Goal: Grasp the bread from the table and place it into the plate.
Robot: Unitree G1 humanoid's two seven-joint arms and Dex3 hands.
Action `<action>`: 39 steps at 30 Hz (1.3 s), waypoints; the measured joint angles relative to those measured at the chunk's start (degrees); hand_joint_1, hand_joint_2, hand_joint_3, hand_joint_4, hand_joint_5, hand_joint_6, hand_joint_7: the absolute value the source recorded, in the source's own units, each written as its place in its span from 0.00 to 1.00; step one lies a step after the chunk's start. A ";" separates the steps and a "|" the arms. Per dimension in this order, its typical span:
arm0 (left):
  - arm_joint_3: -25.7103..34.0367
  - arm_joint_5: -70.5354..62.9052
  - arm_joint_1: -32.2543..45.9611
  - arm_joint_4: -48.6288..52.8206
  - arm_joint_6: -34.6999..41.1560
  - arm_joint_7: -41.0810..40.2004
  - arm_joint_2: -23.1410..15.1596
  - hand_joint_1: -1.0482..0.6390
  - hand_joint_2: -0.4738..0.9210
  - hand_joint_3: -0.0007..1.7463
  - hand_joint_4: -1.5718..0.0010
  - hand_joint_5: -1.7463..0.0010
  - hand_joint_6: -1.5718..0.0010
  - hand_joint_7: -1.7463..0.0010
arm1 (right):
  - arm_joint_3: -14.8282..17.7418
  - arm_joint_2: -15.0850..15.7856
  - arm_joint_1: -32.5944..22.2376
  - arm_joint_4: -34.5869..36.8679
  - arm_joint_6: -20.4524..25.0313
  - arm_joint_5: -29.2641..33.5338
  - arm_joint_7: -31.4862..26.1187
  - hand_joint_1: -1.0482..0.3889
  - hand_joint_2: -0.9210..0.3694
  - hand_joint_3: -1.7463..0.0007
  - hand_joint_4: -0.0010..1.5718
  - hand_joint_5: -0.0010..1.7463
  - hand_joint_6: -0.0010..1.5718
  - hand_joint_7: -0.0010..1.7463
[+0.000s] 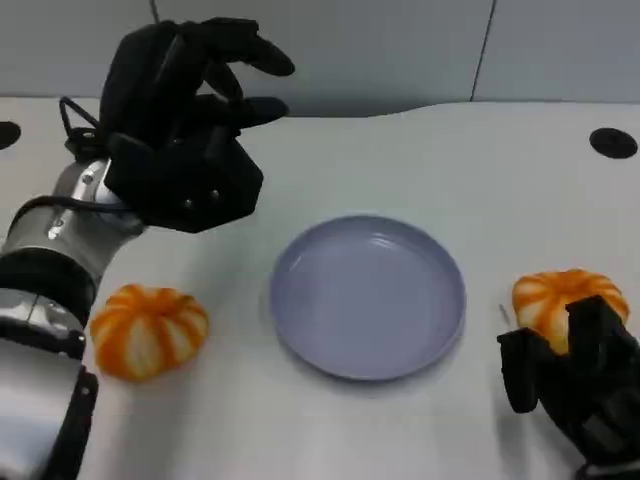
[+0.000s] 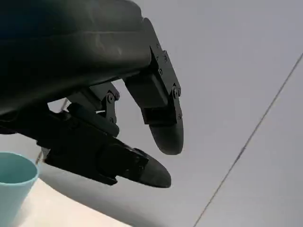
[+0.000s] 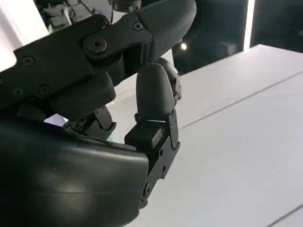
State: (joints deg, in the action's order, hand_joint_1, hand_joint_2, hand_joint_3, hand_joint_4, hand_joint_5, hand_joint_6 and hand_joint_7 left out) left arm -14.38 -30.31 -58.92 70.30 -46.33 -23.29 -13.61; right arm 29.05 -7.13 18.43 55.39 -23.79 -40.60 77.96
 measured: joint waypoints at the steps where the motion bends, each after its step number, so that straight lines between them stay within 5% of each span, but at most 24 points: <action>1: -0.04 0.09 0.02 -0.30 -1.35 -0.37 0.80 0.38 0.97 0.00 0.41 0.41 0.38 0.69 | 0.15 -0.27 0.49 0.35 -0.08 -0.43 0.71 0.55 0.06 0.99 0.56 1.00 0.44 0.92; 10: -3.27 -1.87 1.79 -1.12 -3.36 -2.30 4.43 0.34 0.99 0.00 0.45 0.28 0.40 0.66 | 0.66 -0.61 1.96 1.85 -4.42 -0.39 2.56 0.52 0.05 1.00 0.57 1.00 0.40 1.00; 11: -3.42 -1.90 2.00 -1.09 -3.36 -2.30 4.26 0.15 0.99 0.04 0.76 0.40 0.63 0.76 | 0.77 -0.65 1.73 1.86 -4.65 -0.39 2.56 0.54 0.05 1.00 0.56 1.00 0.41 0.94; 14: -5.46 -3.71 3.52 -4.20 -1.07 3.46 0.65 0.02 1.00 0.13 0.97 0.70 0.88 0.87 | 1.54 -2.04 1.47 1.53 -5.77 -1.39 2.55 0.54 0.08 1.00 0.57 1.00 0.46 0.86; 18: -7.14 -6.65 8.30 -12.76 5.00 8.89 -6.53 0.00 1.00 0.17 1.00 0.86 0.93 0.90 | 0.83 -2.90 -0.42 -1.05 -2.54 -1.42 -0.07 0.56 0.08 1.00 0.55 1.00 0.49 0.78; 20: -7.10 -7.06 10.31 -15.40 7.69 10.23 -9.46 0.00 1.00 0.18 1.00 0.88 0.94 0.90 | -0.04 -2.73 -1.20 -2.59 0.33 -1.31 -0.47 0.55 0.07 1.00 0.57 1.00 0.45 0.91; 25: -6.95 -7.81 12.89 -17.50 10.68 11.69 -14.82 0.00 1.00 0.18 1.00 0.88 0.94 0.90 | -1.11 -2.01 -1.24 -2.64 0.76 -0.26 -0.54 0.50 0.09 1.00 0.60 1.00 0.45 0.99; 26: -6.95 -8.03 13.35 -17.49 11.15 11.69 -15.64 0.00 1.00 0.18 1.00 0.87 0.94 0.90 | -1.17 -1.60 -1.21 -2.53 0.74 -0.10 -0.59 0.53 0.07 1.00 0.58 1.00 0.48 0.82; 28: -6.96 -8.11 14.38 -17.01 11.81 11.68 -16.68 0.00 1.00 0.18 1.00 0.89 0.95 0.91 | -0.96 -0.84 -1.10 -2.10 1.32 -0.50 0.25 0.55 0.07 1.00 0.57 1.00 0.56 0.63; 32: -7.12 -7.51 15.67 -13.65 12.41 14.07 -16.64 0.00 1.00 0.12 1.00 0.95 0.99 0.95 | -1.31 -0.60 -1.22 -2.60 4.90 -0.69 0.20 0.51 0.08 1.00 0.57 1.00 0.63 0.50; 34: -7.07 -6.23 16.00 -10.69 12.75 15.15 -15.54 0.00 1.00 0.13 0.99 0.95 0.99 0.98 | -2.06 -0.36 -1.75 -3.84 6.27 -0.19 -0.80 0.52 0.07 1.00 0.58 1.00 0.59 0.65; 37: -8.81 -6.90 16.50 -4.89 14.60 14.97 -13.08 0.00 1.00 0.15 1.00 0.96 1.00 1.00 | -3.02 0.52 -2.26 -4.68 7.67 0.16 -0.92 0.49 0.07 1.00 0.57 1.00 0.62 0.50; 39: -10.12 -7.66 17.00 -1.05 16.69 14.99 -11.29 0.00 1.00 0.15 0.98 0.95 1.00 1.00 | -3.22 1.14 -2.60 -4.95 7.48 0.89 -1.07 0.50 0.08 1.00 0.57 1.00 0.70 0.28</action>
State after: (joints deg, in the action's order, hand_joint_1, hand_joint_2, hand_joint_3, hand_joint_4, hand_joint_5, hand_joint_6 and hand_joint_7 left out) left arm -24.49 -37.97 -41.92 69.25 -29.64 -8.30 -24.91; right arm 25.82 -5.99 15.82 50.45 -16.31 -39.72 76.89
